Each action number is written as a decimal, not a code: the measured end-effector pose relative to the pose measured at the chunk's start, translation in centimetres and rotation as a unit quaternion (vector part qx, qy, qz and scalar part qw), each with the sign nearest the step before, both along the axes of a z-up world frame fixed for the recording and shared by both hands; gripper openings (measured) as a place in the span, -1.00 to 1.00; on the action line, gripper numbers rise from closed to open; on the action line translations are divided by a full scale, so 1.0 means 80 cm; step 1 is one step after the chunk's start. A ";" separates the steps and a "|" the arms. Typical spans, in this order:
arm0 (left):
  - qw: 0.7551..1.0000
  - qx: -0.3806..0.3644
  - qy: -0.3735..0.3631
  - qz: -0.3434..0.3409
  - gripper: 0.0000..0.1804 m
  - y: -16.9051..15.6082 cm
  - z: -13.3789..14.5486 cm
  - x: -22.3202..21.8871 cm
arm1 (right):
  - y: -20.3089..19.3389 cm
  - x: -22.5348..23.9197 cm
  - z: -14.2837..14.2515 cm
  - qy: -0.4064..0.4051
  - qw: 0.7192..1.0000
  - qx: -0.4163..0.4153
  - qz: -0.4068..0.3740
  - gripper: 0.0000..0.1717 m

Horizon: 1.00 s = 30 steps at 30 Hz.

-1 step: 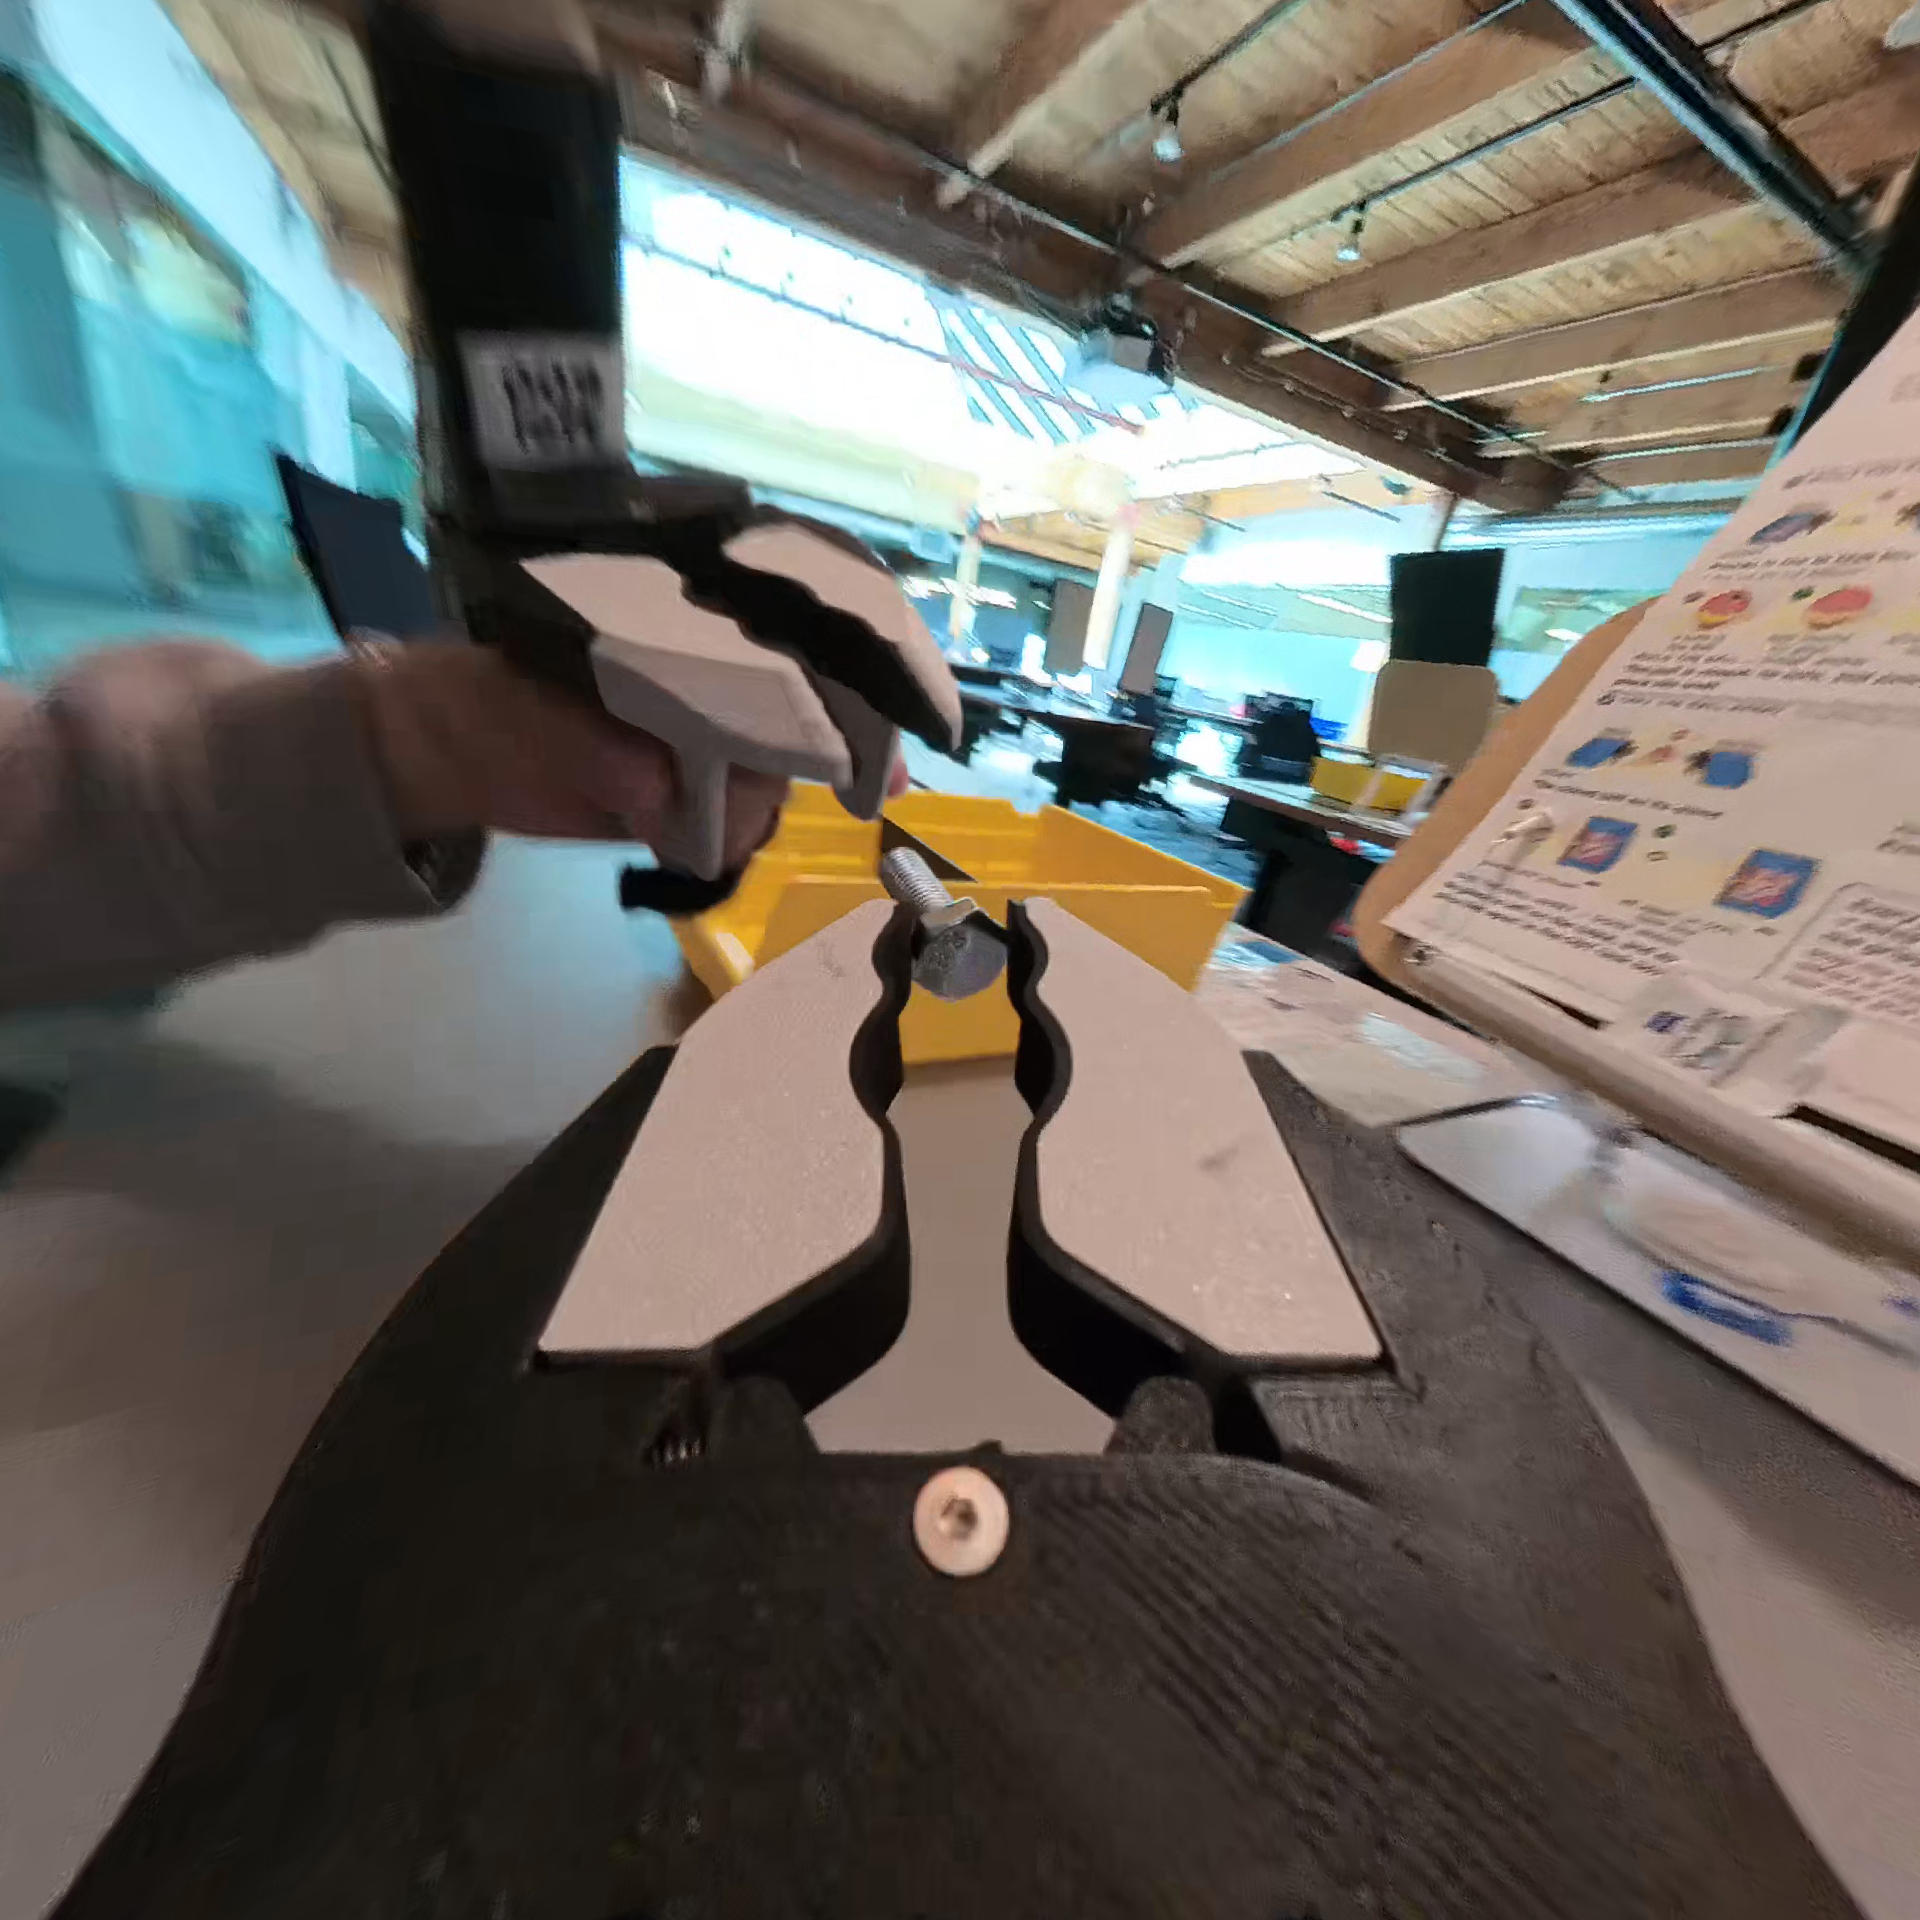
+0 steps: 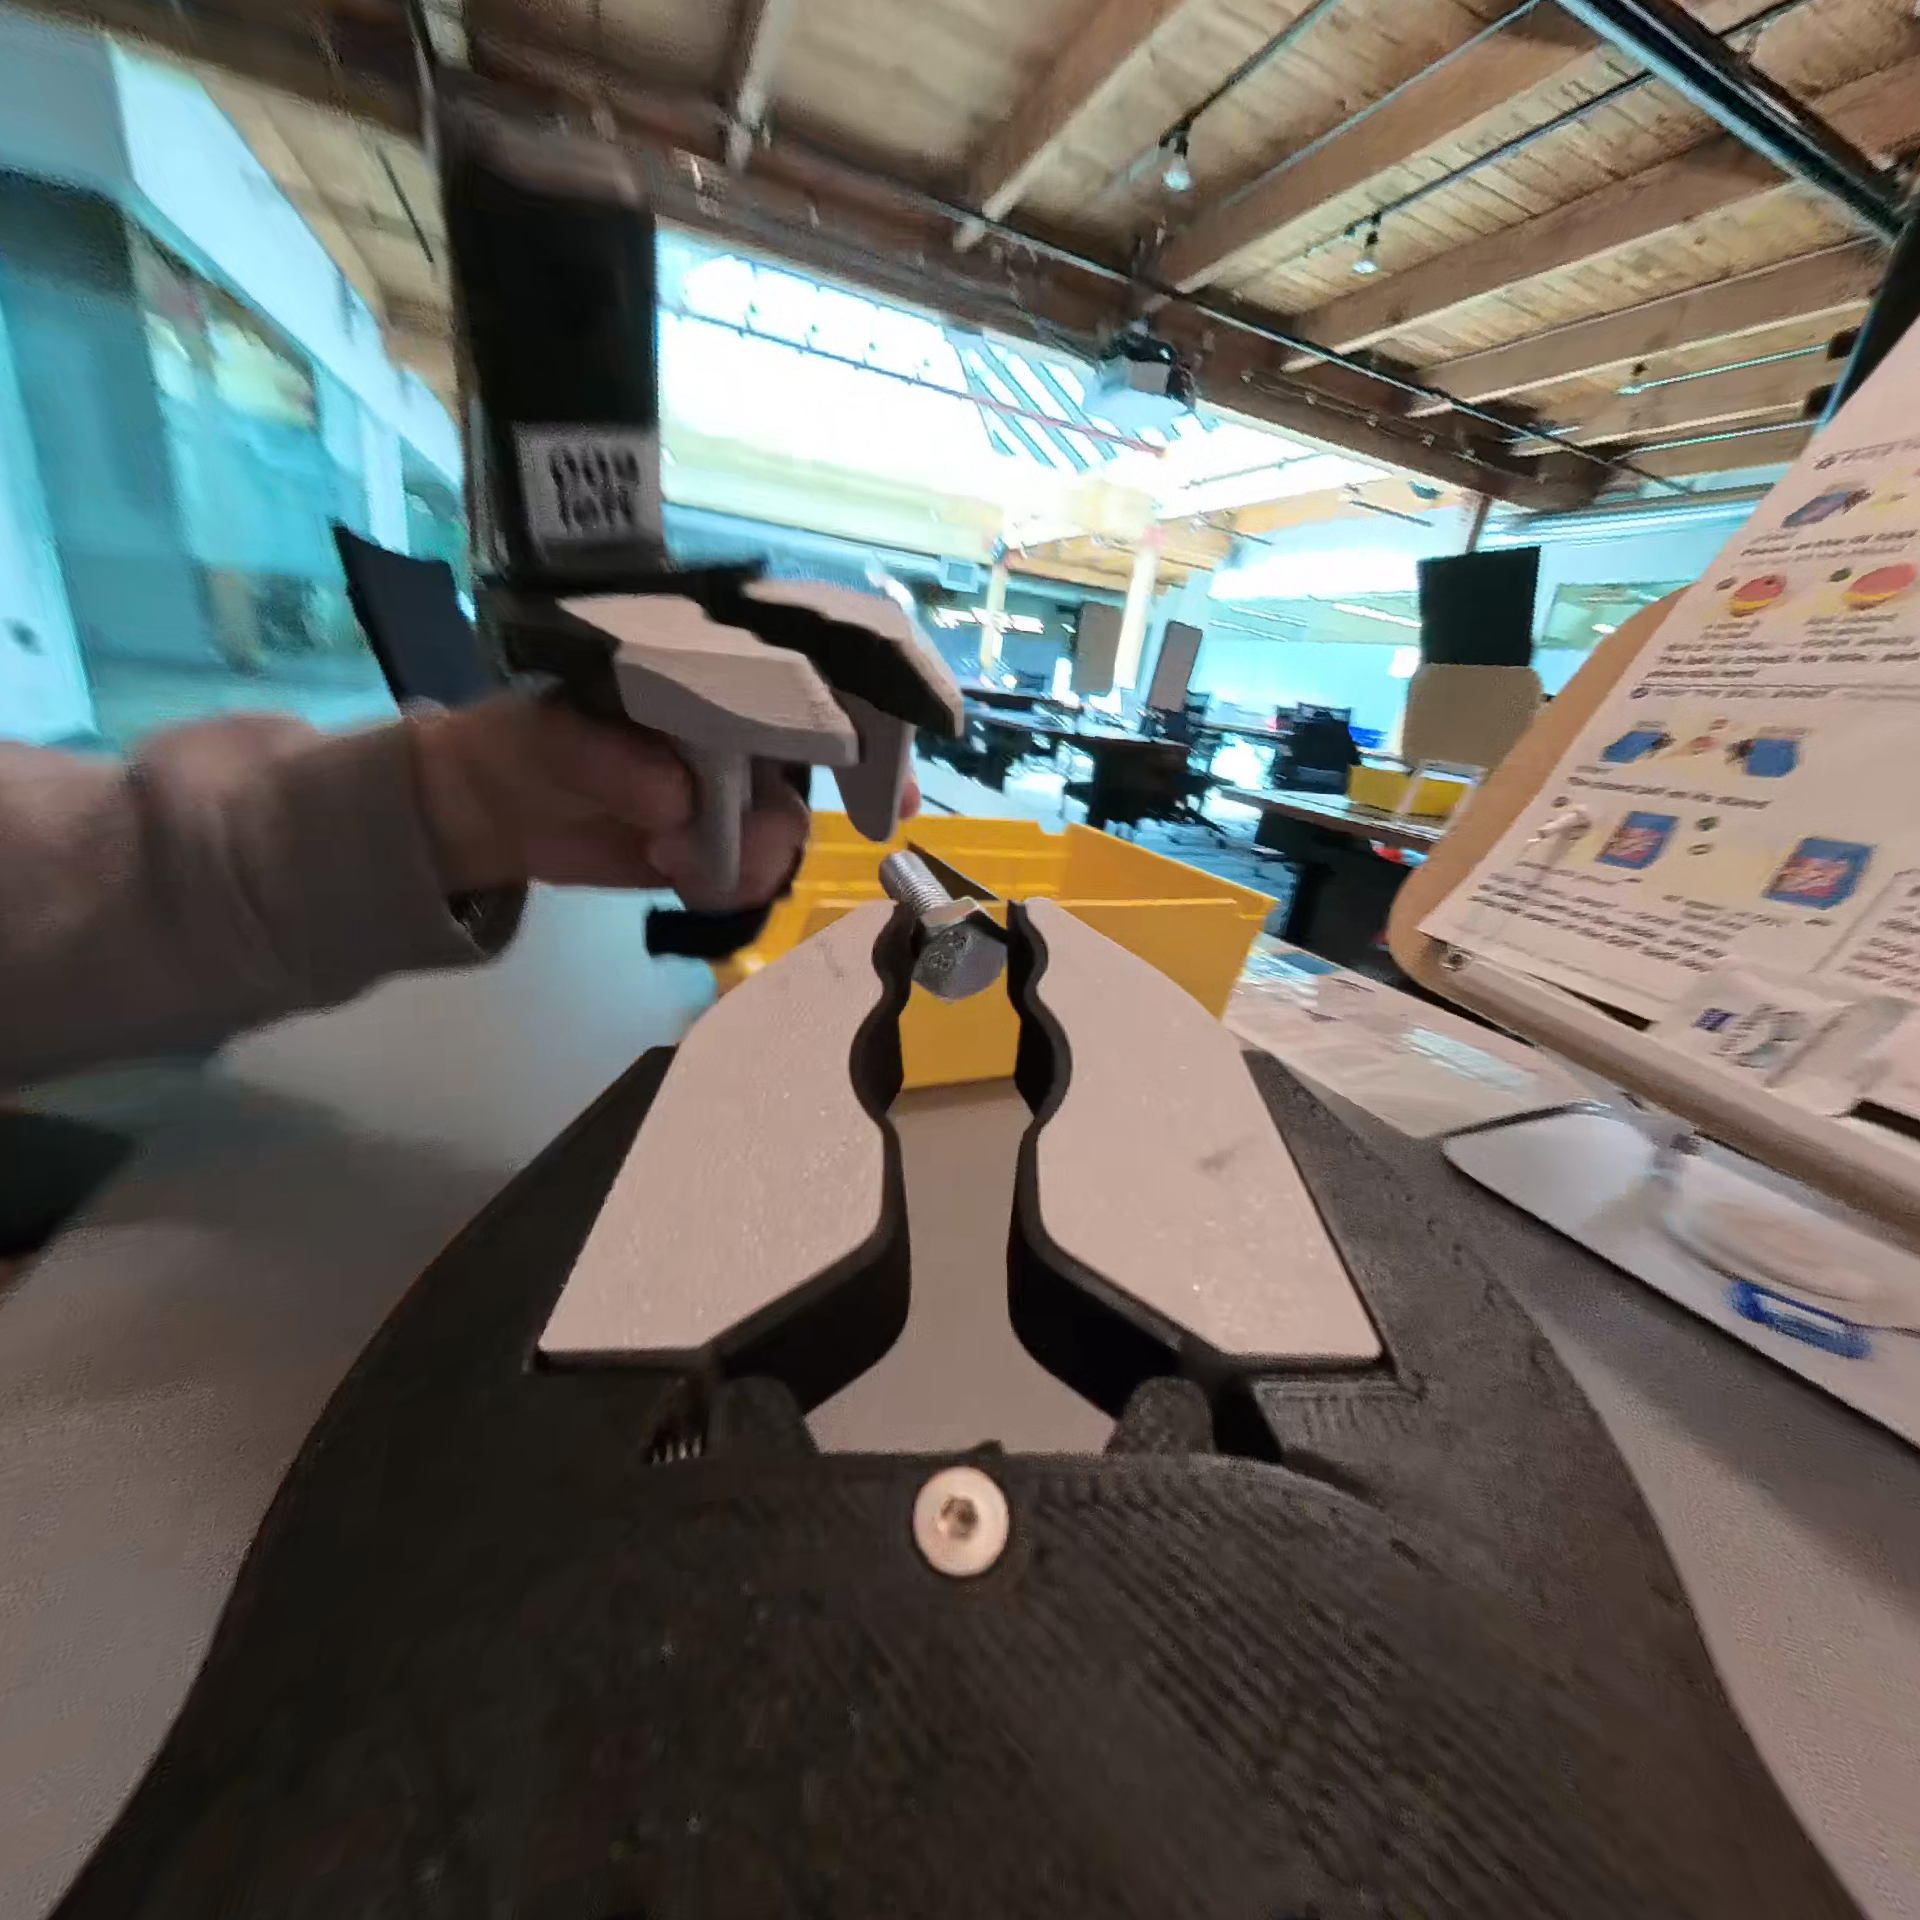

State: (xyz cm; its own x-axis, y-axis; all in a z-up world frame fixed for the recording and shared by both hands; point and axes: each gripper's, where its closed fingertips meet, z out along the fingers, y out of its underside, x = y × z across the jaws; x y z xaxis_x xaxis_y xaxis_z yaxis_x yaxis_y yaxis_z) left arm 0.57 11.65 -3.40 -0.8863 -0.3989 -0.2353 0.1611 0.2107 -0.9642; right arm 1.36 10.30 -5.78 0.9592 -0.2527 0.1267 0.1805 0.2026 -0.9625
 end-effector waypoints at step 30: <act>0.977 0.178 0.039 0.108 -0.91 0.002 -0.062 0.015 | 0.006 0.010 -0.026 -0.140 0.977 -0.114 -0.110 -0.60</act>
